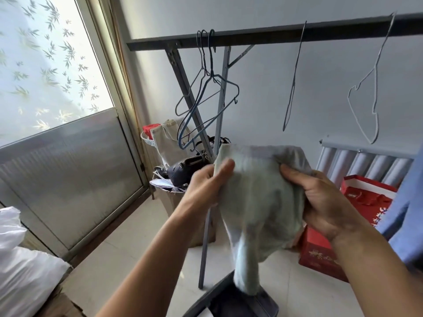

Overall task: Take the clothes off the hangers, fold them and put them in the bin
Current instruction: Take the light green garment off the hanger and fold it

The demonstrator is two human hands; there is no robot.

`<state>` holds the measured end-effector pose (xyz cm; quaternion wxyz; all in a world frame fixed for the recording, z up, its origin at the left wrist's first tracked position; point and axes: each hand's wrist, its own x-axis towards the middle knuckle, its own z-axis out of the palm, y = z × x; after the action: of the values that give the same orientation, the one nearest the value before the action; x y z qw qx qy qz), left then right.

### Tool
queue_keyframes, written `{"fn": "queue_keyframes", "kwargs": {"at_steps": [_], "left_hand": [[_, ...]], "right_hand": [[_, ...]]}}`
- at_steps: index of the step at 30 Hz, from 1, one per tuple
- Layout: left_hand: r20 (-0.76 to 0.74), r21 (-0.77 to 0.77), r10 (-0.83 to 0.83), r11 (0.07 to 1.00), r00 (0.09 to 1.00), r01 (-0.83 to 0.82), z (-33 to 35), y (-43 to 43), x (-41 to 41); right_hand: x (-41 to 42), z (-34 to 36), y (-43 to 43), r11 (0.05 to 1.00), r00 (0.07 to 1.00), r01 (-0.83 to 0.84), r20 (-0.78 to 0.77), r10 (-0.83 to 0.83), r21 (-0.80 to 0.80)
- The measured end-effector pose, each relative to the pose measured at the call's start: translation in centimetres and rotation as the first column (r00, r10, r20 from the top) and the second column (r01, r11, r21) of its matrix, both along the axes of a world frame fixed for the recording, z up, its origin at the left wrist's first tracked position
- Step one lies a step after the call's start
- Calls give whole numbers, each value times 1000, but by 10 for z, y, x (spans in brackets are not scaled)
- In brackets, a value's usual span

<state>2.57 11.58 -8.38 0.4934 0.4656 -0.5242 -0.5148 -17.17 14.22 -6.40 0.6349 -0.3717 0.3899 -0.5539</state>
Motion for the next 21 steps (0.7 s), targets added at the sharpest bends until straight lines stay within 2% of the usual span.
{"fn": "queue_keyframes", "kwargs": {"at_steps": [2,4,7,9,11,13,15,17,19,21], "left_hand": [[-113,49,0,999,994,6,-10,9,-8],[-204,26,52,999,978,-47,-11,9,-12],[-254,-61,120,988,960,-140,-4,7,-16],[-211,-142,175,968,962,-207,-2,7,-18],[-49,-268,283,920,958,-285,-3,6,-17],[101,-384,406,858,908,-340,-4,3,-12],[93,-400,473,824,876,-402,2,5,-9],[-35,-327,388,866,921,-378,12,10,-7],[-172,-237,235,933,957,-272,23,16,-4],[-249,-163,77,979,965,-120,30,22,2]], "right_hand": [[-2,3,-2,1000,1000,16,16,-17,15],[-4,1,1,999,997,-5,72,2,48],[-4,-10,9,987,945,-162,290,153,8],[1,-15,13,982,947,-189,259,188,-21],[5,-15,12,994,981,-101,164,105,-29],[10,-11,11,999,992,-11,126,16,-39],[12,-8,9,996,996,74,61,-72,-40],[14,-6,9,991,992,125,-8,-126,-38],[16,-3,8,988,987,151,-52,-151,-19],[16,0,7,985,982,174,-69,-174,-4]]}}
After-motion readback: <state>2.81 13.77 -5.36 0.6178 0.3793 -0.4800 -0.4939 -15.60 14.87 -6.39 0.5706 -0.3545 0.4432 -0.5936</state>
